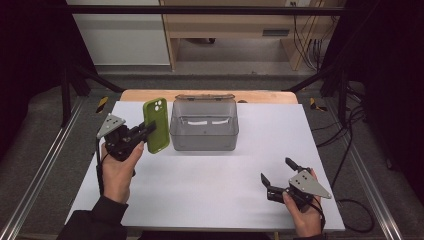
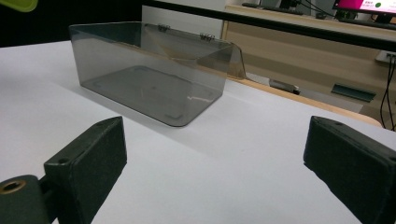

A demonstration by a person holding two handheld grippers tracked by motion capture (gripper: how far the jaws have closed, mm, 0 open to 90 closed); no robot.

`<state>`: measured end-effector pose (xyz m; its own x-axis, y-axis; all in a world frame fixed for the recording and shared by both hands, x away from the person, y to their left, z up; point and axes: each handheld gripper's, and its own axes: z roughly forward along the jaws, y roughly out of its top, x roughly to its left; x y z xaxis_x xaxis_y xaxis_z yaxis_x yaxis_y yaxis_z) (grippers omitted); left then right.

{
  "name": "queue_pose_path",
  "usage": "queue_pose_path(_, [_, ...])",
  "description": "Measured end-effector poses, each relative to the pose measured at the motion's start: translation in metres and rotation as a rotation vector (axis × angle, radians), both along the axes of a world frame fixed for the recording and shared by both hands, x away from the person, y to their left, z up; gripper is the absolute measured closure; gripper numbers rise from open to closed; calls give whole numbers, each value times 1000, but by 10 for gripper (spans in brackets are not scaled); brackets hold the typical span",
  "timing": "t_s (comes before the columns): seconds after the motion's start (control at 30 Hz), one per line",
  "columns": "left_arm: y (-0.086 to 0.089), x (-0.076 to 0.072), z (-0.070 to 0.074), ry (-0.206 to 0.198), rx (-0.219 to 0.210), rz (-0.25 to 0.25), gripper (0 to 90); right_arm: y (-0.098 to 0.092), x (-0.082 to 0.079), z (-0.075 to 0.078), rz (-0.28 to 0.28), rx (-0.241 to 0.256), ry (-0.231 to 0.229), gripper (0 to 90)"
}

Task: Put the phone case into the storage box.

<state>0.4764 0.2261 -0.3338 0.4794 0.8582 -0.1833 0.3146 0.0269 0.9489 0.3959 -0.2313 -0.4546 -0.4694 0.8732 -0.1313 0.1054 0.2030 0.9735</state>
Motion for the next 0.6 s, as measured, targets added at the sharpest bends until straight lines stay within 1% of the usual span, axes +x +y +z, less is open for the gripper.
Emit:
queue_pose_path(0.07, [-6,6,6,5,4,-11,776,1,0,-1,-6,-1,2,62])
queue_pose_path(0.1, [-10,9,8,4,15,-13,776,1,1,-1,-7,-3,3,62])
queue_pose_path(0.2, [-20,18,14,1,52,-14,776,2,1,-2,-4,-13,-14,63])
queue_pose_path(0.3, [-24,29,17,15,46,-11,776,3,1,-3,5,-20,-36,61])
queue_pose_path(0.4, [-25,41,19,35,33,-1,776,3,1,-5,18,-32,-44,51])
queue_pose_path(0.47, [-25,49,21,49,34,7,776,3,0,-4,18,-34,-48,50])
queue_pose_path(0.57, [-25,59,23,56,50,21,776,2,0,-4,16,-31,-52,49])
queue_pose_path(0.6, [-25,62,24,58,49,25,776,2,1,-5,19,-32,-51,48])
